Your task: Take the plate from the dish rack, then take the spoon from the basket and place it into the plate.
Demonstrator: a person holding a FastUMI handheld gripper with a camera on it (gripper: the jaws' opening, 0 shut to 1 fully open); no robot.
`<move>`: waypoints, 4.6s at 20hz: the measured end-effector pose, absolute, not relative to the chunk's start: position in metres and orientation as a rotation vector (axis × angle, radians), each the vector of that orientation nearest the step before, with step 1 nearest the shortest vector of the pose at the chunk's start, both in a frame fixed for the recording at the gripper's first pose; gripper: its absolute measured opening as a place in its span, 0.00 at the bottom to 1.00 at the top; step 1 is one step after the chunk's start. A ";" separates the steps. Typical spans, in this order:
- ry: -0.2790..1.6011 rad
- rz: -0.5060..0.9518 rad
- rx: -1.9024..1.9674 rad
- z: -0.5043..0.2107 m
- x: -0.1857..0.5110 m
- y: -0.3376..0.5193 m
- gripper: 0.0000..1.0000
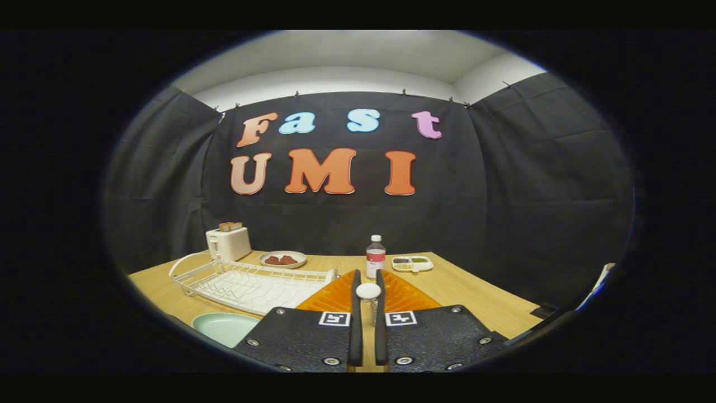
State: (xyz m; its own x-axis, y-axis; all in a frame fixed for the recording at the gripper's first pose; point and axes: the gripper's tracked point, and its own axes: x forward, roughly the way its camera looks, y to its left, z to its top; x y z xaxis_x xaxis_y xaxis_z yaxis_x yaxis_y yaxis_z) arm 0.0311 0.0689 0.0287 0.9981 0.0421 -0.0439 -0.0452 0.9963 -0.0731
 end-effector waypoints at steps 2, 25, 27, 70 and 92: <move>0.060 0.078 -0.057 0.023 0.023 0.089 0.08; 0.237 0.464 -0.041 -0.095 -0.023 0.274 0.09; 0.246 0.477 -0.060 -0.099 -0.024 0.275 0.09; 0.131 -0.022 -0.064 -0.012 0.009 -0.005 0.97; 0.122 -0.025 -0.049 -0.010 0.003 -0.007 0.98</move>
State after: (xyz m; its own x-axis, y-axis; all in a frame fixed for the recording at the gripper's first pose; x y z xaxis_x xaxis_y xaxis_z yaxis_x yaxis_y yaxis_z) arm 0.0032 -0.0071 -0.0098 0.9923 -0.0276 -0.1207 0.0216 0.9985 -0.0508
